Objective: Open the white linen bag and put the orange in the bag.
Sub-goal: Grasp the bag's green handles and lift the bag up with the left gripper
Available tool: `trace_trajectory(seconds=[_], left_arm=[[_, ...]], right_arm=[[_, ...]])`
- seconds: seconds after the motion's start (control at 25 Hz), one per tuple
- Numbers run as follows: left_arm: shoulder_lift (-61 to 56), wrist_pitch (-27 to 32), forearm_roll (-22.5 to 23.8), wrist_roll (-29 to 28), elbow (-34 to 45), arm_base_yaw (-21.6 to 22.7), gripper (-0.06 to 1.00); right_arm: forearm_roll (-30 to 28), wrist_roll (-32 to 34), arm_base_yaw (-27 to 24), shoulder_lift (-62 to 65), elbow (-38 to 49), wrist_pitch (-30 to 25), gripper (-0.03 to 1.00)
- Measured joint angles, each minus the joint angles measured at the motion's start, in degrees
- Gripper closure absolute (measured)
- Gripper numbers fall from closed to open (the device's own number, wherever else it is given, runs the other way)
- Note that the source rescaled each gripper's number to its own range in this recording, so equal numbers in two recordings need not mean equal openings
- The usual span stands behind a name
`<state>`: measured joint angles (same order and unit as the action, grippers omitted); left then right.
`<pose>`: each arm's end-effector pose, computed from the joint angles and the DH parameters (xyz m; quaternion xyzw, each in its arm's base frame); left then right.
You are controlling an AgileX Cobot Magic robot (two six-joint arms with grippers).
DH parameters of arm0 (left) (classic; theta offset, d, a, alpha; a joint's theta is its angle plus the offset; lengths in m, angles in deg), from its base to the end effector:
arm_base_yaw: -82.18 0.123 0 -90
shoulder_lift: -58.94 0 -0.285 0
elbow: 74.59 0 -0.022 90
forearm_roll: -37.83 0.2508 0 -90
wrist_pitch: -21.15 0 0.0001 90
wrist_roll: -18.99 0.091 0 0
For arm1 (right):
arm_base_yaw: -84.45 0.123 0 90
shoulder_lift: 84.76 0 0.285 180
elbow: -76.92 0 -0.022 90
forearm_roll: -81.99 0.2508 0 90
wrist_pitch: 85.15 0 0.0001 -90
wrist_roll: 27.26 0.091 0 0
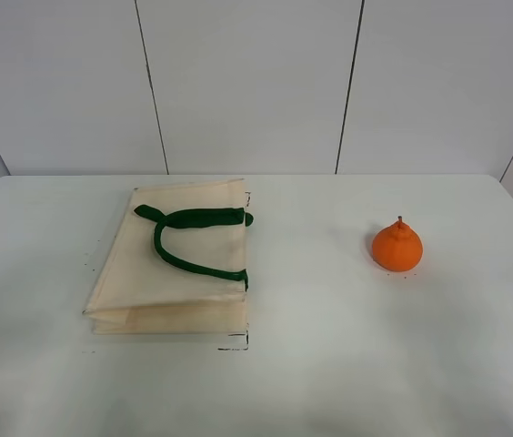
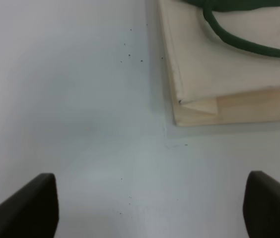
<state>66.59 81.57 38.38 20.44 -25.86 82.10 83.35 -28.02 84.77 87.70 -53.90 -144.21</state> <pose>-0.0046 0.0008 0.2770 0.0112 0.8516 0.0111 0.5239 -0.0031 0.0018 0.2768 -0.0082 0.8469 0.0098 0.5316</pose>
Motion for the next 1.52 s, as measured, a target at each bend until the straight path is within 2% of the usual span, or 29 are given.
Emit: trace_trajectory(seconds=[0.44,0.6,0.84,1.04,1.36,1.52], left_arm=[[0.1,-0.1,0.1,0.0,-1.0,0.0,0.05],[5.8,0.7,0.1,0.1,-3.5,0.0,0.02],[24.2,-0.9,0.2,0.7,-11.0,0.0,-0.01],[44.9,-3.4,0.7,1.5,-19.1,0.0,-0.01],[78.9,-3.0,0.6,1.7,-39.4,0.0,-0.01],[92.5,-2.6,0.2,-0.6,-49.9,0.0,-0.01]], right_arm=[[0.0,0.0,0.0,0.0,0.0,0.0,-0.03],[0.0,0.0,0.0,0.0,0.0,0.0,-0.03],[0.0,0.0,0.0,0.0,0.0,0.0,-0.03],[0.0,0.0,0.0,0.0,0.0,0.0,-0.03],[0.0,0.0,0.0,0.0,0.0,0.0,-0.03],[0.0,0.0,0.0,0.0,0.0,0.0,-0.03]])
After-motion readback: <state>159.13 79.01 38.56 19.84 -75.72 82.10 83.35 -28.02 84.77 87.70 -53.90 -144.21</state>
